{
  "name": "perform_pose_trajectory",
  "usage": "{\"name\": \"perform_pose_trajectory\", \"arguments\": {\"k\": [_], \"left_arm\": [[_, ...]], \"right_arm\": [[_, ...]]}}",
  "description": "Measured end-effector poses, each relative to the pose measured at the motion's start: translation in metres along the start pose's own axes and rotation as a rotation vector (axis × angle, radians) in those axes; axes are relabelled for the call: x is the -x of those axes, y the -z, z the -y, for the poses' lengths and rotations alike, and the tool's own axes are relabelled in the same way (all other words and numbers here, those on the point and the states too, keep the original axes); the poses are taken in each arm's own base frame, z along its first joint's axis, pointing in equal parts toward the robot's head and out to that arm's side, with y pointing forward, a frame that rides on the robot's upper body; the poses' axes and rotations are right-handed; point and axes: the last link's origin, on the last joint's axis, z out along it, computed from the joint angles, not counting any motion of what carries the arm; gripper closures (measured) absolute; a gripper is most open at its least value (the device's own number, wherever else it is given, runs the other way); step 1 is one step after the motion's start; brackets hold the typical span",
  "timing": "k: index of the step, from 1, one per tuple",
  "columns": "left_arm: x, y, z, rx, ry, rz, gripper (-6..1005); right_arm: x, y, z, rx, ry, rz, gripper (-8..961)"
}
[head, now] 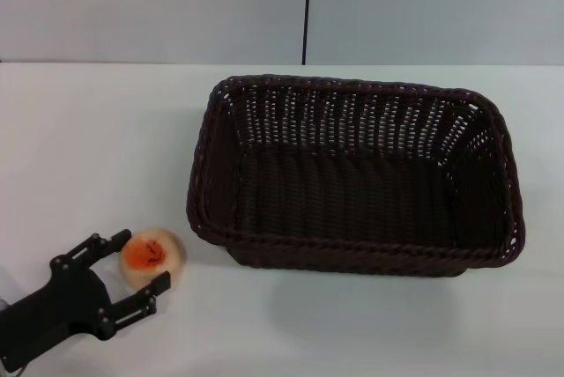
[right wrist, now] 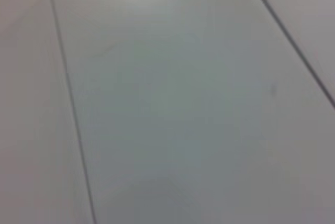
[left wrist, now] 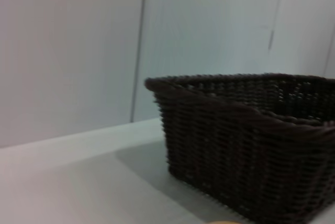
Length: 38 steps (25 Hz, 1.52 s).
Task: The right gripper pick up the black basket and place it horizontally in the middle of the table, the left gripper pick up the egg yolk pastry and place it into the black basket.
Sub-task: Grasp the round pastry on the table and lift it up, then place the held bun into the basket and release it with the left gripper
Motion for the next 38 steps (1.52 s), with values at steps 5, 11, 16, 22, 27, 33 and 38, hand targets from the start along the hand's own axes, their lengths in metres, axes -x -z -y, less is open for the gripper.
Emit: {"name": "perform_pose_trajectory", "arguments": {"k": [5,11,16,22,27,33,38], "left_arm": [[0.0,-0.001,-0.002,0.019,-0.001,0.006,209],[0.001,0.003,-0.003,0.01,-0.022,-0.001,393],[0.002,0.0,-0.002,0.0,-0.038,0.005,492],[-0.001,0.0,0.002,-0.029,-0.035,-0.017,620],[-0.016,0.022,0.015,-0.15,-0.032,-0.142,746],[-0.031,0.043,0.024,-0.261,-0.051,-0.267,787],[-0.072,0.023,0.018,-0.182,-0.069,-0.543,860]], "right_arm": [[-0.002,0.008,0.002,-0.043,-0.01,-0.001,210],[-0.01,0.018,0.004,-0.118,-0.007,-0.001,210],[-0.016,0.029,0.008,-0.234,-0.008,0.035,210],[-0.018,0.033,0.009,-0.272,-0.008,0.038,210],[-0.018,0.033,0.009,-0.273,-0.008,0.039,210],[-0.017,0.03,0.01,-0.268,-0.006,0.052,210],[-0.018,0.026,0.009,-0.258,-0.013,0.058,210]]}}
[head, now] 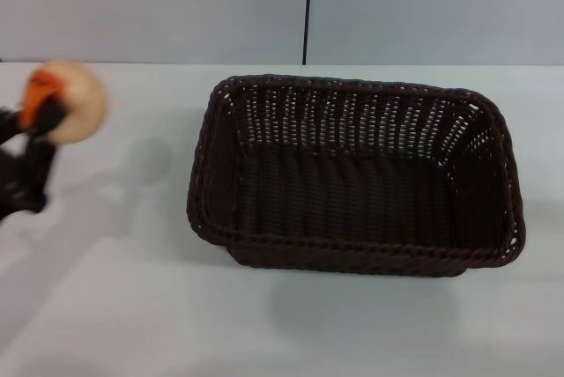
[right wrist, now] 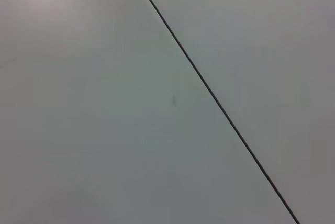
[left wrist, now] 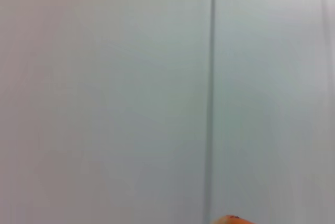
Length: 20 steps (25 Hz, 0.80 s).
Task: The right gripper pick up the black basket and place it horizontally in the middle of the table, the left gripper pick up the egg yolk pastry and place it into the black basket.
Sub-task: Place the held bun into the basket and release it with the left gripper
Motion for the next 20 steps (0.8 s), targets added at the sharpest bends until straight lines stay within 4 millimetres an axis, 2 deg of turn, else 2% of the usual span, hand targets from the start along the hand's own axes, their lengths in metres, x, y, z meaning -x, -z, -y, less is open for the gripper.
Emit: {"name": "perform_pose_trajectory", "arguments": {"k": [1,2,4,7,11,15,18,20], "left_arm": [[0.004,-0.025,-0.009,0.056,0.053,-0.044,874],[0.004,-0.025,-0.009,0.056,0.053,-0.044,878],[0.015,-0.065,-0.031,0.176,0.129,-0.056,885],[0.027,-0.096,-0.053,0.29,0.133,-0.011,897],[0.051,-0.126,-0.08,0.396,0.09,0.111,912],[0.056,-0.131,-0.082,0.362,0.085,0.135,917],[0.057,-0.128,-0.075,0.298,0.088,0.132,914],[0.056,-0.122,-0.067,0.229,0.095,0.121,836]], "right_arm": [[0.0,0.0,0.0,0.001,0.0,0.0,210],[0.0,0.0,0.0,0.001,-0.001,0.001,210],[-0.001,-0.001,-0.001,0.002,-0.003,0.001,210],[-0.002,-0.001,-0.001,-0.001,-0.006,0.0,210],[-0.003,-0.002,-0.002,0.0,-0.007,-0.001,210],[-0.003,-0.006,0.0,0.0,0.017,0.0,210],[-0.001,-0.013,0.003,-0.006,0.077,0.016,210],[0.0,-0.018,0.006,-0.022,0.104,0.029,210]]}}
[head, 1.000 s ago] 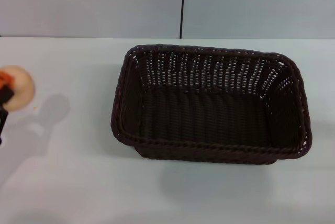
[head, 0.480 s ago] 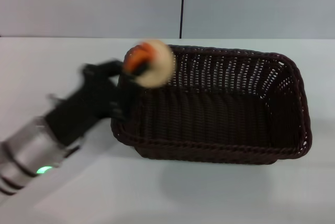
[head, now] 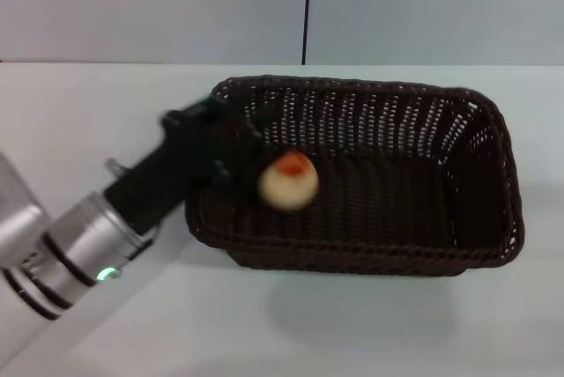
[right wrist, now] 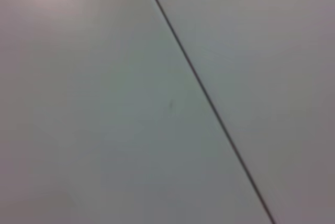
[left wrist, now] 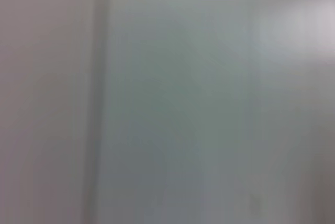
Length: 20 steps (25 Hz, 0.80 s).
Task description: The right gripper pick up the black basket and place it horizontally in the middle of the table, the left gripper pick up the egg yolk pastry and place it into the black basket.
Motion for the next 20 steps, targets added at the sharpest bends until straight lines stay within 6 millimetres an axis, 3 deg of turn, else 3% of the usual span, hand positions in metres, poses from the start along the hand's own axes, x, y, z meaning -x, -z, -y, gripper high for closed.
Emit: {"name": "perform_pose_trajectory", "arguments": {"k": [7,8,10,20], "left_arm": [[-0.004,0.042,0.021,-0.262,0.012,-0.074,569],[-0.004,0.057,0.025,-0.337,0.012,-0.085,531],[-0.004,0.069,0.027,-0.393,0.013,-0.091,468],[-0.005,0.132,0.045,-0.657,-0.045,-0.077,205]], "right_arm": [[-0.001,-0.021,0.009,-0.031,0.026,0.004,210],[-0.001,-0.023,0.01,-0.029,0.03,0.004,210],[0.0,-0.026,0.01,-0.021,0.037,0.007,210],[-0.007,-0.021,0.009,-0.077,0.007,0.018,210]]}}
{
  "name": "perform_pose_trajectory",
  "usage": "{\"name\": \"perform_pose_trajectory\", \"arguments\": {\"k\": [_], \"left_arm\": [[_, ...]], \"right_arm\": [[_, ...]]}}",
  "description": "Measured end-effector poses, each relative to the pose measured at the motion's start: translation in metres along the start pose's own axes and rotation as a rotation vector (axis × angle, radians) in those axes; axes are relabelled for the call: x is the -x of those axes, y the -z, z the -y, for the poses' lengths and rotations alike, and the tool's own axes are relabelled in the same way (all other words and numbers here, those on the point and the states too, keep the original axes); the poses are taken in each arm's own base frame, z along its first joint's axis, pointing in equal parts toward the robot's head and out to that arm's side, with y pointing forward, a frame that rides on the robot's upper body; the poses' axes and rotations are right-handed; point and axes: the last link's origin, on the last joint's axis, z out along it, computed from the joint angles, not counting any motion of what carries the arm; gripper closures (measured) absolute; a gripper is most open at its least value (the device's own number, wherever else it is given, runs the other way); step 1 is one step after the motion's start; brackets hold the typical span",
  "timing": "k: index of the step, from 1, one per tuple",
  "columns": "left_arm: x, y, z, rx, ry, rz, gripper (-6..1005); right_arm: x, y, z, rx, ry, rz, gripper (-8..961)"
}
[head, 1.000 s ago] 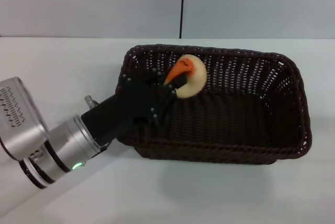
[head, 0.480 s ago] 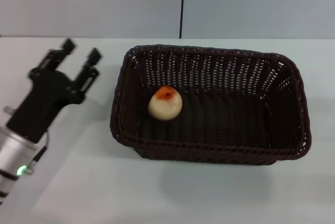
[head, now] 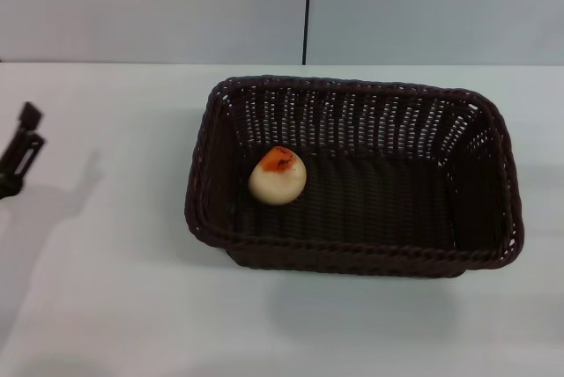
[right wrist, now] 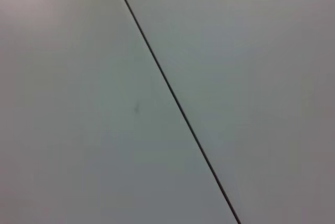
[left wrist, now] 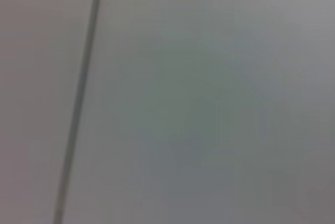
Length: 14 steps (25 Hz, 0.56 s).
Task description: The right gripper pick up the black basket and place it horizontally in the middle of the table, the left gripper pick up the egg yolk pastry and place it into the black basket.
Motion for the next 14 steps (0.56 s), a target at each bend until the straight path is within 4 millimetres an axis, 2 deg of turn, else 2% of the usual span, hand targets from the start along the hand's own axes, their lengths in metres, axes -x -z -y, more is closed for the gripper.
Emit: {"name": "perform_pose_trajectory", "arguments": {"k": [2,7,14], "left_arm": [[-0.001,0.005,0.008,-0.031,-0.015,0.004,153],[-0.001,0.011,0.021,-0.056,-0.068,0.036,153],[-0.002,0.011,0.025,-0.057,-0.083,0.045,153]], "right_arm": [[-0.003,0.003,-0.002,-0.012,0.003,-0.002,210],[-0.013,0.009,-0.007,-0.026,0.015,-0.033,210],[-0.017,0.017,-0.012,-0.032,0.005,-0.046,210]]}}
